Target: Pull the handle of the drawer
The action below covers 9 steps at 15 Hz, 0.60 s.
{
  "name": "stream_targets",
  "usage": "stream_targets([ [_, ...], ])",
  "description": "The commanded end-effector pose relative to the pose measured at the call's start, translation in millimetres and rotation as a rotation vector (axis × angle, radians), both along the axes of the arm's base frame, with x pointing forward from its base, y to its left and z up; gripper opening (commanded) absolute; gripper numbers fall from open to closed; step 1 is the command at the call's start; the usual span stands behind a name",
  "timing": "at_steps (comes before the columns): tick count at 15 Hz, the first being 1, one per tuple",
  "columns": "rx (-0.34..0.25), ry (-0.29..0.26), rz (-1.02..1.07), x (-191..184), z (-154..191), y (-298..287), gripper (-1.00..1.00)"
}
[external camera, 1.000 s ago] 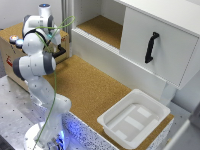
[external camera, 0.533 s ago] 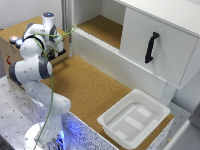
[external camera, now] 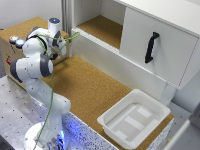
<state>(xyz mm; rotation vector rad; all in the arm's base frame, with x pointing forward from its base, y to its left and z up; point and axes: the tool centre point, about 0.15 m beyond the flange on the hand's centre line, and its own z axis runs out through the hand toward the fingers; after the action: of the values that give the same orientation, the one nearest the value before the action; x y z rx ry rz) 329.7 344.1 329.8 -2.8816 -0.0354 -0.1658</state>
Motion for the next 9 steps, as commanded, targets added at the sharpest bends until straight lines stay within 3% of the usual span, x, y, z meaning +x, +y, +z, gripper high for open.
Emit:
stream_targets([
  [1,0.107,0.053,0.052,11.4,-30.2,5.8,1.0],
  [2,0.106,0.057,0.06,11.9,-30.9,6.6,1.0],
  [3,0.117,0.06,0.061,12.0,-31.2,6.8,-1.0],
  [9,0.137,0.06,0.071,13.0,-31.7,6.9,-1.0],
])
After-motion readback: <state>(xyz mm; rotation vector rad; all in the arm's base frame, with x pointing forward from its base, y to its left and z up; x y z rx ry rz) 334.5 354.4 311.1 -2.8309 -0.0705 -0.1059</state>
